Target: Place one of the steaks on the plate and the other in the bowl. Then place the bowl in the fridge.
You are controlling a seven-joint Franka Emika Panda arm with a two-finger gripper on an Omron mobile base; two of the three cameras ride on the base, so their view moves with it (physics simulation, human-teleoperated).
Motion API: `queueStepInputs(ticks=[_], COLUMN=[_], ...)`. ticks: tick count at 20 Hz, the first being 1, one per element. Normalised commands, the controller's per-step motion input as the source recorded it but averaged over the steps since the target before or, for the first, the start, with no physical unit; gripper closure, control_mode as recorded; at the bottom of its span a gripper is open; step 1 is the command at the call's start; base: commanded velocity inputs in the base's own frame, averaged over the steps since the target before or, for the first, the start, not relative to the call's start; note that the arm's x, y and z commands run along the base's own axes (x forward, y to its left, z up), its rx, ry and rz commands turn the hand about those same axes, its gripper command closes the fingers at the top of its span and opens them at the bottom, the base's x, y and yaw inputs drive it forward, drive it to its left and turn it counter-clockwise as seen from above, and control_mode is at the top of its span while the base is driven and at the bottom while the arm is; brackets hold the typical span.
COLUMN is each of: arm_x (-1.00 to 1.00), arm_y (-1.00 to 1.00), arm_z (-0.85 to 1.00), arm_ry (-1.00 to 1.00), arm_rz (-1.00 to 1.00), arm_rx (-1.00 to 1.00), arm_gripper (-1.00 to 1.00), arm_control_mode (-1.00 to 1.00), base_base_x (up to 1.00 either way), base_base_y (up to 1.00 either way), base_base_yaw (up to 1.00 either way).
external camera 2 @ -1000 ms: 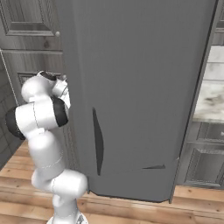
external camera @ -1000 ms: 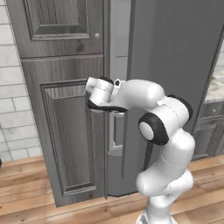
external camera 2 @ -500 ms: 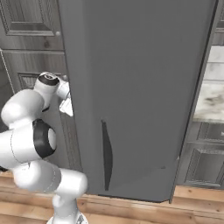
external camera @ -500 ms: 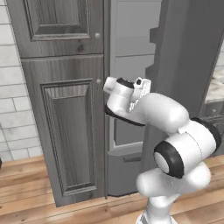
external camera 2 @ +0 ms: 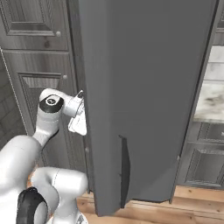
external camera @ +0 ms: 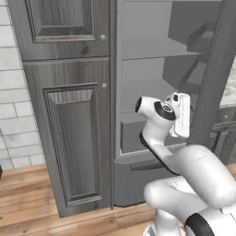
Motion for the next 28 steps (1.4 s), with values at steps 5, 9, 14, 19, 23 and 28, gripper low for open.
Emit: queueStepInputs(ticks=[5,9,14,19,23,28], arm_x=[-0.83,-0.73,-0.59,-0.48,-0.12,-0.2], arm_y=[-1.0,-1.0,-1.0,-1.0,-0.45,0.71], arm_z=[0.22,0.23,0.15,0.01,0.03,0.41], arm_ry=[0.0,0.0,0.0,0.0,0.0,-0.08], arm_rz=[0.2,0.23,0.23,0.21,0.06,0.03], arm_rx=[0.0,-0.01,0.0,0.0,0.0,0.0], arm_gripper=[-1.0,-1.0,-1.0,-1.0,-1.0,-1.0], arm_control_mode=[-1.0,-1.0,-1.0,-1.0,-1.0,-1.0], base_base_x=[0.0,0.0,0.0,0.0,0.0,0.0], base_base_y=[0.0,0.0,0.0,0.0,0.0,0.0], base_base_yaw=[0.0,0.0,0.0,0.0,0.0,0.0])
